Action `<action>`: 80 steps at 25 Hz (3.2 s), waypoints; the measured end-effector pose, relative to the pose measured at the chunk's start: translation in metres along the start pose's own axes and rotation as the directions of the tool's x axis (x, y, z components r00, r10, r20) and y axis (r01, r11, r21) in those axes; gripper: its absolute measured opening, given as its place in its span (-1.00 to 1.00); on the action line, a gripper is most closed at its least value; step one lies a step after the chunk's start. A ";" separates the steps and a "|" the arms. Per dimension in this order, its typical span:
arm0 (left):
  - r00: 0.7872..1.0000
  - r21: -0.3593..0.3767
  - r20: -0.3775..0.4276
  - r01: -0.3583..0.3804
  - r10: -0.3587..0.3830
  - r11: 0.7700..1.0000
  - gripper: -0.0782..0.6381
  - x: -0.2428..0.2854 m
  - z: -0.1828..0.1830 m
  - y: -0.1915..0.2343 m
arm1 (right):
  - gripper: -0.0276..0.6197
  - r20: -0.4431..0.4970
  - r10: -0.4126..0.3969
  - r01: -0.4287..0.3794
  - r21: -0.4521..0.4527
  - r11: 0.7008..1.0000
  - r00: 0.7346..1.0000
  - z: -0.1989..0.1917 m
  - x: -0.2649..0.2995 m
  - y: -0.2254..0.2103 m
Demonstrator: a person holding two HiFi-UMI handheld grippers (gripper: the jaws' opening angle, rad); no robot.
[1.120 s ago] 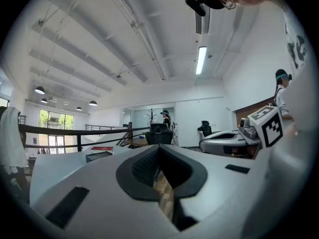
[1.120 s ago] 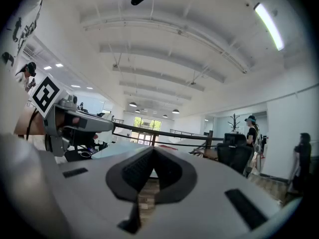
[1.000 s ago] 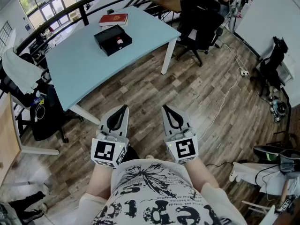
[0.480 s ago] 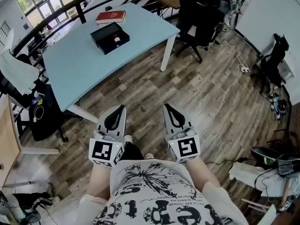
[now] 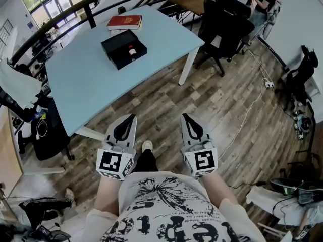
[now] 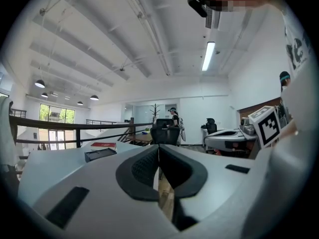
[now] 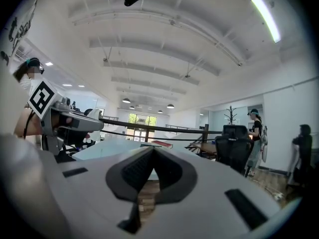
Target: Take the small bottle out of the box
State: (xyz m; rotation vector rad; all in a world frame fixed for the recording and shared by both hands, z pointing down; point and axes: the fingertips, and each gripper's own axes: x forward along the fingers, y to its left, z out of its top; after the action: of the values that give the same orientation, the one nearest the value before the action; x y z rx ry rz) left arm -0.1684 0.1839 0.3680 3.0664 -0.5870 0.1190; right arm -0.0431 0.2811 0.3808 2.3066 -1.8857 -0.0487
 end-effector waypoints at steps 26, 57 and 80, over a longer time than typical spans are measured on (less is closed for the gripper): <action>0.973 -0.048 -0.091 -0.216 0.212 0.975 -0.73 0.249 -0.011 0.251 | -0.88 -0.003 0.246 -0.246 -0.075 0.966 0.969 0.012 0.388 -0.060; 0.594 -0.207 -0.708 -0.692 0.381 0.692 -0.73 0.441 -0.181 0.347 | -0.88 -0.233 0.715 -0.735 0.003 0.678 0.659 -0.075 0.619 -0.132; 0.447 -0.310 -0.895 -0.613 -0.005 0.727 -0.10 0.472 -0.265 0.358 | -0.88 -0.267 0.630 -0.650 0.017 0.759 0.729 -0.088 0.636 -0.135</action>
State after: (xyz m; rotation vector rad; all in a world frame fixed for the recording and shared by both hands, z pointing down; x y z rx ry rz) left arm 0.1180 -0.3145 0.6698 1.8146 -0.8718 1.1449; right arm 0.2283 -0.3051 0.4973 1.3989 -2.3601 0.2474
